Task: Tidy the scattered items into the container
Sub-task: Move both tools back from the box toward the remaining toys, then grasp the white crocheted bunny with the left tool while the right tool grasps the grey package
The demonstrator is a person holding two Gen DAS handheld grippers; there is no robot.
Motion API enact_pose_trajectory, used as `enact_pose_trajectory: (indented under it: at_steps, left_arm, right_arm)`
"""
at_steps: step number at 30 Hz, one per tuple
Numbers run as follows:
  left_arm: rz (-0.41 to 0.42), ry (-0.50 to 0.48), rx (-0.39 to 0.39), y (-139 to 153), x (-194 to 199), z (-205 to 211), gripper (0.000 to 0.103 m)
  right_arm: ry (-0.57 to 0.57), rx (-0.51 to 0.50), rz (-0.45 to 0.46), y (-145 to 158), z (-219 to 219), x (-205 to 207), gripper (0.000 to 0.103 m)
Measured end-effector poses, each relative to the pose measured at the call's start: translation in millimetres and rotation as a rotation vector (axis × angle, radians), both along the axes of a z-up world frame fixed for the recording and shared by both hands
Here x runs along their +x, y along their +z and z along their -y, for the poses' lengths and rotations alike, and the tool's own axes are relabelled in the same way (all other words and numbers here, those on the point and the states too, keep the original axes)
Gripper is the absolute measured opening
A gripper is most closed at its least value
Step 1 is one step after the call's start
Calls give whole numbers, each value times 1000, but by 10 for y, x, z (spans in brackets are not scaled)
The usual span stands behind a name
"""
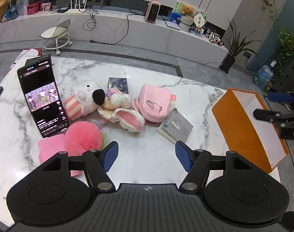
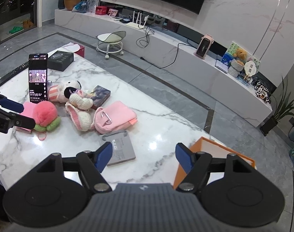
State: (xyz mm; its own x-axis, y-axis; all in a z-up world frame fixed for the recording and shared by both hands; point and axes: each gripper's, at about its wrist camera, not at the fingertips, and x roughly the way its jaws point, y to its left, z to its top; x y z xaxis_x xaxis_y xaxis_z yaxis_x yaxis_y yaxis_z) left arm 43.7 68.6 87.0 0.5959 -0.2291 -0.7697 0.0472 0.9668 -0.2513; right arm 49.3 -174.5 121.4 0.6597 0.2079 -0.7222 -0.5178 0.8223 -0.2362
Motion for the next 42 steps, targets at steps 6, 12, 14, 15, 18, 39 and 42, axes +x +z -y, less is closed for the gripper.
enact_pose_trajectory:
  at_steps: [6,12,14,15,18,39,42]
  left_arm:
    - [-21,1,-26,-160,160,28,77]
    - [-41,4,-49,-330,312,39,77]
    - [-48,8,-57,-385,356,28,77]
    - [-52,10,-61,-412,379,22,77]
    - [-63,16,-73,-493,445,6,77]
    - [-40,47,-141,-977,801,-61,79]
    - [-20,70,-141,-1015,844,-73,79]
  right_arm:
    - [18,-8,-36,-187,-120,113,75]
    - [31,-19,-69,-380,-226,247,75]
    - [33,-21,-82,-448,-258,288,75]
    - [34,-22,-88,-480,-273,306,75]
    - [43,-29,-111,-604,-340,373,75]
    - [81,-44,-220,-1242,-586,797,84]
    - [83,-47,-225,-1323,-606,845,84]
